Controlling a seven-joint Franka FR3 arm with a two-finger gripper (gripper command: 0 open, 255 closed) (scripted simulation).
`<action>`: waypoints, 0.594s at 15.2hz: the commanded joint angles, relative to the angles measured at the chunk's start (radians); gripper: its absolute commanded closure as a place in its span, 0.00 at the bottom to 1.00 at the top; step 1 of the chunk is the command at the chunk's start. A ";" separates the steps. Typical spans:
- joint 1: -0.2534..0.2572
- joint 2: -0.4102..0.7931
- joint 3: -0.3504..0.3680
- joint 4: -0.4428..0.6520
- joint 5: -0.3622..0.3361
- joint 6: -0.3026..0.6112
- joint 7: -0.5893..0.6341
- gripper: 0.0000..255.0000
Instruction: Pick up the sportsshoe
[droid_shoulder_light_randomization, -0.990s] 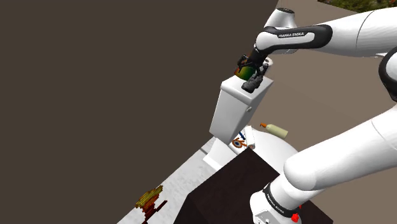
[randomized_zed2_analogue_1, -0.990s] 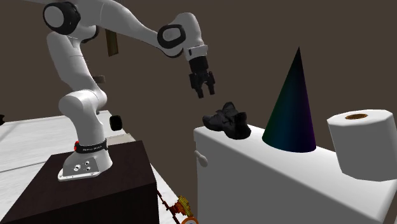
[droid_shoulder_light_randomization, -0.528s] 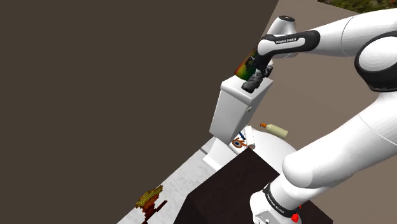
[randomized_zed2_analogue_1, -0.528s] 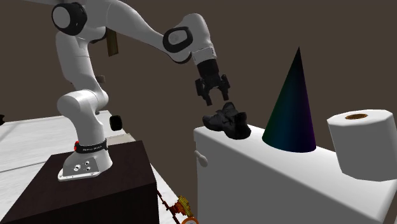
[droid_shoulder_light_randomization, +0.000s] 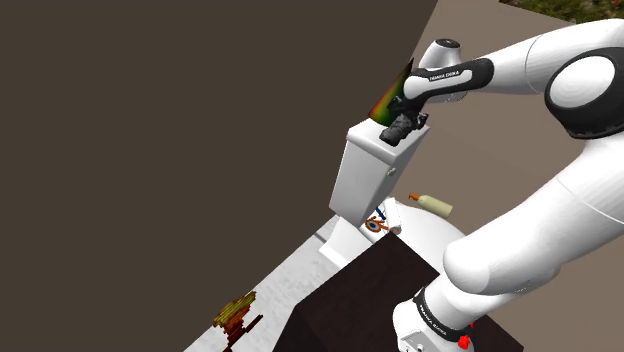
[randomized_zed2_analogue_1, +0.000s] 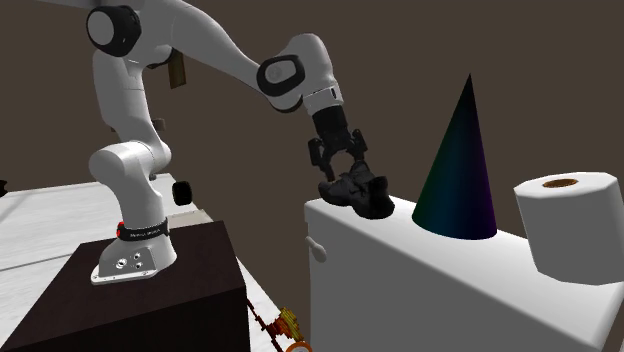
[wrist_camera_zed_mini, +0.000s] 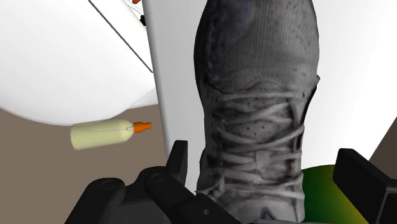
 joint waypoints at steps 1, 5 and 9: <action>-0.002 0.012 -0.001 -0.021 -0.007 0.032 0.009 0.00; -0.002 0.011 -0.001 -0.021 -0.007 0.032 0.009 1.00; -0.002 0.011 -0.001 -0.020 -0.007 0.031 0.009 1.00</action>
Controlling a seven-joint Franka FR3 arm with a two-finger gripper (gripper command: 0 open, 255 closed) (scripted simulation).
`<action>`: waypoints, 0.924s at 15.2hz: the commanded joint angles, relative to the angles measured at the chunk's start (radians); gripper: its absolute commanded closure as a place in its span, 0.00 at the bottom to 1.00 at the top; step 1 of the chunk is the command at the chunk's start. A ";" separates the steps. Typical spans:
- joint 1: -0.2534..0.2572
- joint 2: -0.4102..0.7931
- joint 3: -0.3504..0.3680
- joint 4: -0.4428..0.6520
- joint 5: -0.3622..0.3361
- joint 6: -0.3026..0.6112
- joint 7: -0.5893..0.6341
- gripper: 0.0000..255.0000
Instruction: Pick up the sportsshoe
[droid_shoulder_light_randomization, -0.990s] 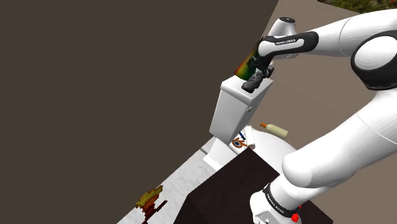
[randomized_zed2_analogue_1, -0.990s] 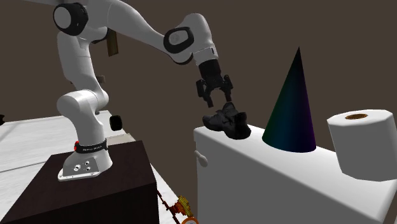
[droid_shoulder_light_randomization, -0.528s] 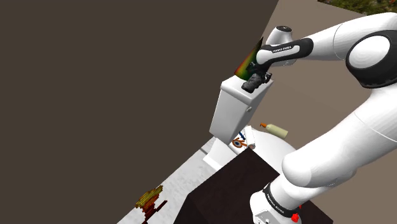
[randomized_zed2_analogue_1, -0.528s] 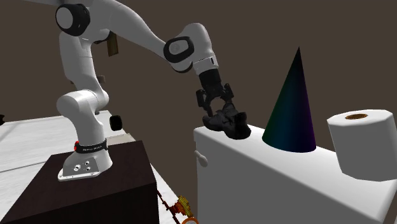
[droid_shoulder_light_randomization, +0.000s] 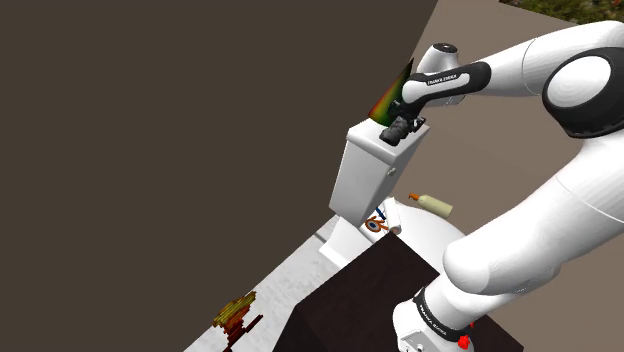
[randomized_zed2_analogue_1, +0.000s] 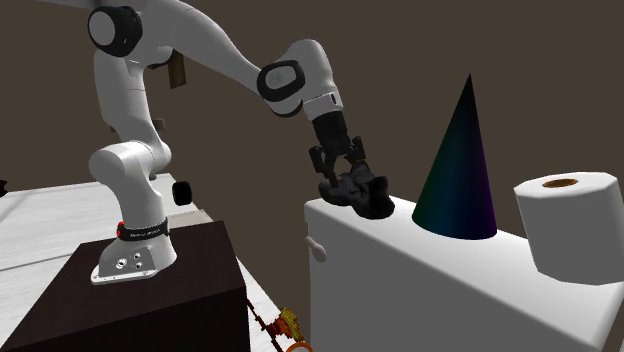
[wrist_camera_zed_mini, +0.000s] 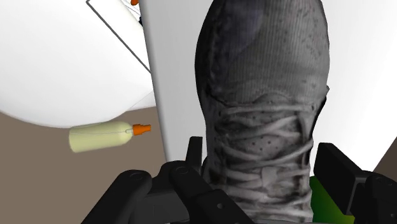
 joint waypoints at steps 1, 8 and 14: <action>0.000 0.001 0.000 0.000 0.000 0.000 0.000 1.00; 0.002 -0.018 0.002 0.031 0.010 -0.050 -0.014 1.00; 0.006 -0.041 0.005 0.087 0.024 -0.127 -0.034 1.00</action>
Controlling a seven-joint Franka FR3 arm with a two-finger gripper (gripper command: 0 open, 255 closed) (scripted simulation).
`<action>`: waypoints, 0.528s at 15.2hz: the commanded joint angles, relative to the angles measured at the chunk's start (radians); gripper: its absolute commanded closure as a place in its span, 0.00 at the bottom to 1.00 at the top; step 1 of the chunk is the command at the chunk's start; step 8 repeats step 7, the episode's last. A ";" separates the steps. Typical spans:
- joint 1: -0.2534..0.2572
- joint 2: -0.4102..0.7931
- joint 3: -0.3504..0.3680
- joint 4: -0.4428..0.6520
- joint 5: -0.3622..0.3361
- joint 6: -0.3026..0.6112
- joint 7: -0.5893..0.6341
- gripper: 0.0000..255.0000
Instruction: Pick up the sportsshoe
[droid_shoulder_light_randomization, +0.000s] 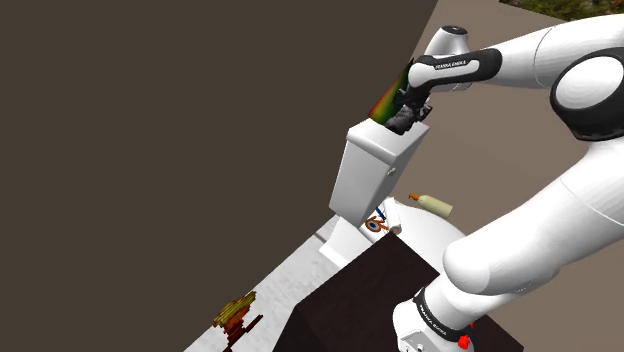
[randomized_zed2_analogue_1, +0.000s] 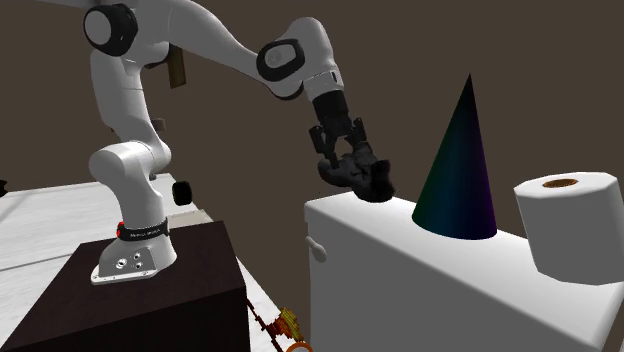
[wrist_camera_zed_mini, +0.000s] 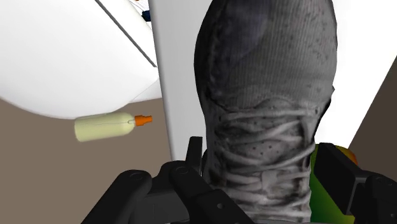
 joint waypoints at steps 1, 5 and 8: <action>0.001 -0.010 0.000 0.018 0.004 -0.026 -0.008 1.00; 0.003 -0.019 0.002 0.061 0.013 -0.078 -0.021 1.00; 0.003 -0.020 0.002 0.062 0.013 -0.080 -0.021 1.00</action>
